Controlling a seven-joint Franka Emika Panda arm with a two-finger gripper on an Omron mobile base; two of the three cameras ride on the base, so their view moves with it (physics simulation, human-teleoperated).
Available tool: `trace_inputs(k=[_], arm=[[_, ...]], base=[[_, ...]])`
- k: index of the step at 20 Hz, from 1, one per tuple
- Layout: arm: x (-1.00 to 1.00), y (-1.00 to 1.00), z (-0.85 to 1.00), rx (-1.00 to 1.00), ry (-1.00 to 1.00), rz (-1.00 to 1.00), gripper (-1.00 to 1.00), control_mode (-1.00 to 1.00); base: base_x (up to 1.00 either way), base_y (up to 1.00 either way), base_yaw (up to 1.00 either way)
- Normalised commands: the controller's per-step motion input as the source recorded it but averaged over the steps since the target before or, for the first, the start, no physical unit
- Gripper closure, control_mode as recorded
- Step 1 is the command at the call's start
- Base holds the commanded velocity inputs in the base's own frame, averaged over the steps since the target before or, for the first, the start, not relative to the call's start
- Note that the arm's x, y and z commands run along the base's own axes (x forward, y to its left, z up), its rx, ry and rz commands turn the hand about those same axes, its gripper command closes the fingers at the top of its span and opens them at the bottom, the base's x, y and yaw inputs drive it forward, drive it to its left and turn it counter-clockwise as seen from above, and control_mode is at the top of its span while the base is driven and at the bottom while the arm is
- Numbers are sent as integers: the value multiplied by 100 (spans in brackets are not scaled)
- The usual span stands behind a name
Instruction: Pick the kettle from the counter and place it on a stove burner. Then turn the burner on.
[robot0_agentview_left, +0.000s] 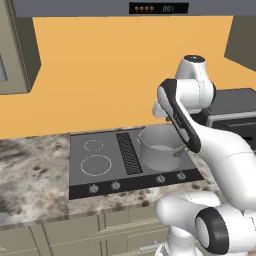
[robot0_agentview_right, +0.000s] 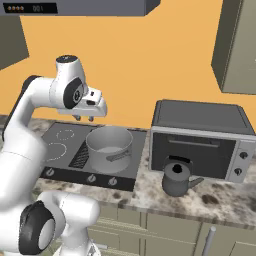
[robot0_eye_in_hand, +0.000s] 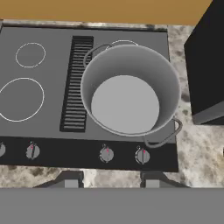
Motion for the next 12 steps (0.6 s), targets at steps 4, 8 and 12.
trace_inputs(k=[4, 8, 12], arm=[[-41, -39, -7, 1, -11, -3, -100, -100], [-85, -94, -20, 9, -19, -10, -100, -100], [-85, -100, -26, 13, -16, -16, -100, -100]], base=[[0, 0, 0], [0, 0, 0], [0, 0, 0]])
